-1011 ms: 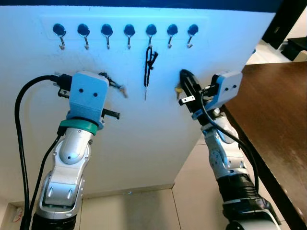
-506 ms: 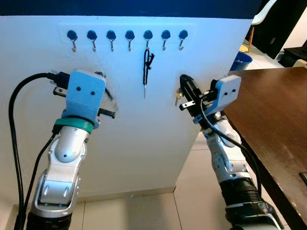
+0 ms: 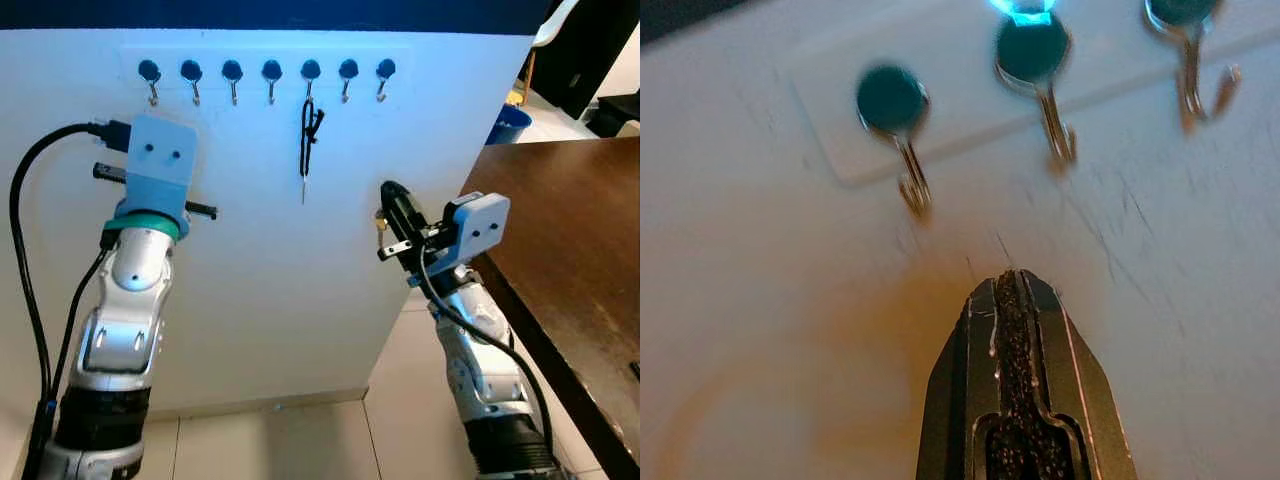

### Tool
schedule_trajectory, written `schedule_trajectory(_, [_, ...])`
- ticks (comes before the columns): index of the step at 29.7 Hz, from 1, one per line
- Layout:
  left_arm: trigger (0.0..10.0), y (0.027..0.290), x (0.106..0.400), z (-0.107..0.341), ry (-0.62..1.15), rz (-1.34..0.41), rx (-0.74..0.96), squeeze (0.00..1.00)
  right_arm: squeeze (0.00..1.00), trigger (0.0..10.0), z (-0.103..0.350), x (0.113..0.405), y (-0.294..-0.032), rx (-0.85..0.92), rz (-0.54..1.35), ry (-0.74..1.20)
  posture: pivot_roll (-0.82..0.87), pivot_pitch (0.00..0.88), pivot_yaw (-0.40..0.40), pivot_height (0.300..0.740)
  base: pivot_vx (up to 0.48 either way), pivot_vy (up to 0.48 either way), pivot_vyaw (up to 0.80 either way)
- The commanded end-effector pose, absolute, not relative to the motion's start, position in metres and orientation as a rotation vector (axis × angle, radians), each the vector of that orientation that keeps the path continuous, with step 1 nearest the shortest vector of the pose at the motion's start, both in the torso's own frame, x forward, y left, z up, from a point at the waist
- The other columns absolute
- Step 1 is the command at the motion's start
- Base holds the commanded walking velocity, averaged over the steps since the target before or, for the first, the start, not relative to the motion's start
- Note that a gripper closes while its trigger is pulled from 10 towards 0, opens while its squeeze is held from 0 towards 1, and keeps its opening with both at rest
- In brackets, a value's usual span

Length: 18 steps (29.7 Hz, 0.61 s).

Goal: Hang keys on a hook

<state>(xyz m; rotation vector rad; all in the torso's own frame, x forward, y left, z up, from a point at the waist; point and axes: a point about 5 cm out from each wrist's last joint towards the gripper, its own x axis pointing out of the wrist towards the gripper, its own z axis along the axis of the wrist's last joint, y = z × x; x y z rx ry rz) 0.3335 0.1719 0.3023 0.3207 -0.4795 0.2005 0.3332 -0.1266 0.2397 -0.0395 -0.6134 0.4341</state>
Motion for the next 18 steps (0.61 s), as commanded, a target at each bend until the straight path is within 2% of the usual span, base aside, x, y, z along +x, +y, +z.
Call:
schedule_trajectory(1, [10.0, 0.18, 0.335, 0.307, -0.499, 0.229, 0.325, 0.0, 0.0, 10.0, 0.242, 0.334, -0.123, -0.057, 0.446, -0.627, 0.1, 0.087, 0.09, 0.74, 0.0, 0.0, 0.0])
schedule_trajectory(7, [10.0, 0.192, 0.326, 0.322, -0.547, 0.268, 0.315, 0.0, 0.0, 10.0, 0.236, 0.338, -0.115, -0.078, 0.485, -0.594, 0.11, 0.088, 0.083, 0.74, 0.0, 0.0, 0.0])
schedule_trajectory(18, [10.0, 0.186, 0.322, 0.335, -0.615, 0.228, 0.281, 0.0, 0.0, 10.0, 0.225, 0.337, -0.11, -0.087, 0.496, -0.556, 0.11, 0.088, 0.08, 0.74, 0.0, 0.0, 0.0])
